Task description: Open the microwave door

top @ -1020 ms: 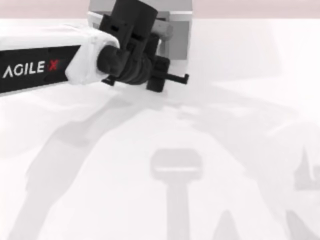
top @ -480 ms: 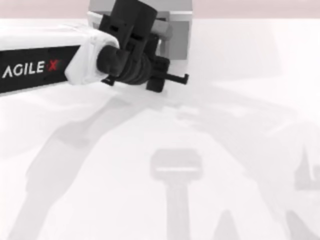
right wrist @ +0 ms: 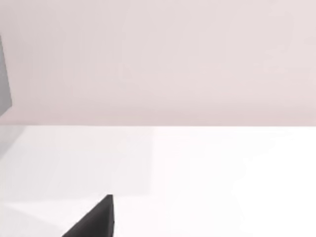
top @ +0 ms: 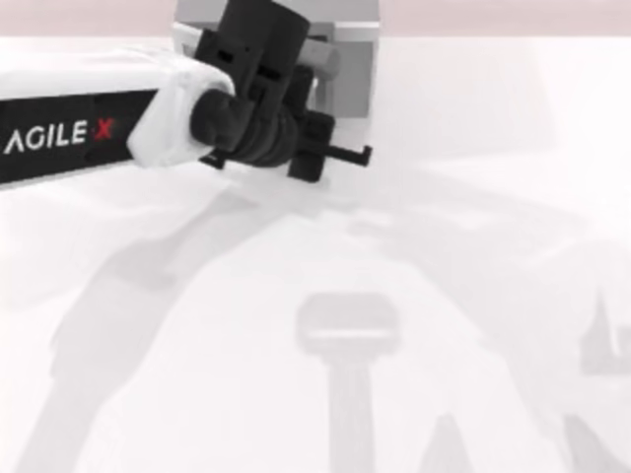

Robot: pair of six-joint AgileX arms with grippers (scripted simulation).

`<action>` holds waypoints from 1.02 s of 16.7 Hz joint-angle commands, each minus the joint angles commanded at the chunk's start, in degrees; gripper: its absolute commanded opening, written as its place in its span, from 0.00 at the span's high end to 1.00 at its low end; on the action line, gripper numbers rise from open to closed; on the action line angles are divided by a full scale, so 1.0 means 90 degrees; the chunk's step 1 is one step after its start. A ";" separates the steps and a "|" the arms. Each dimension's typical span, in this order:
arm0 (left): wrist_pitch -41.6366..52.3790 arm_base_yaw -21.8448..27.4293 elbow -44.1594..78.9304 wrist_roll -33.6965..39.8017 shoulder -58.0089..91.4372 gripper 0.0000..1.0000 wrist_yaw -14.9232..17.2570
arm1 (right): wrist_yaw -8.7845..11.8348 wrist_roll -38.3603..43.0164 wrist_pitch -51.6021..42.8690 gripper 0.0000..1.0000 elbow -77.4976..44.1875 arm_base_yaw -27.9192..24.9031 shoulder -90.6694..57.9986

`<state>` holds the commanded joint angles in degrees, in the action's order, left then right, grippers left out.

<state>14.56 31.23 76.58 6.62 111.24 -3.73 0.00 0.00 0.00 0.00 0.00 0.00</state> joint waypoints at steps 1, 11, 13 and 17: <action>0.0000 0.0000 0.0000 0.0000 0.0000 1.00 0.0000 | 0.0000 0.0000 0.0000 0.00 0.0000 0.0000 0.0000; -0.0050 -0.0039 -0.0125 -0.0158 -0.0106 1.00 0.0176 | 0.0000 0.0000 0.0000 0.00 0.0000 0.0000 0.0000; -0.0081 -0.0096 -0.0224 -0.0294 -0.0169 1.00 0.0260 | 0.0000 0.0000 0.0000 0.00 0.0000 0.0000 0.0000; -0.0085 -0.0109 -0.0250 -0.0326 -0.0178 1.00 0.0280 | 0.0000 0.0000 0.0000 0.00 0.0000 0.0000 0.0000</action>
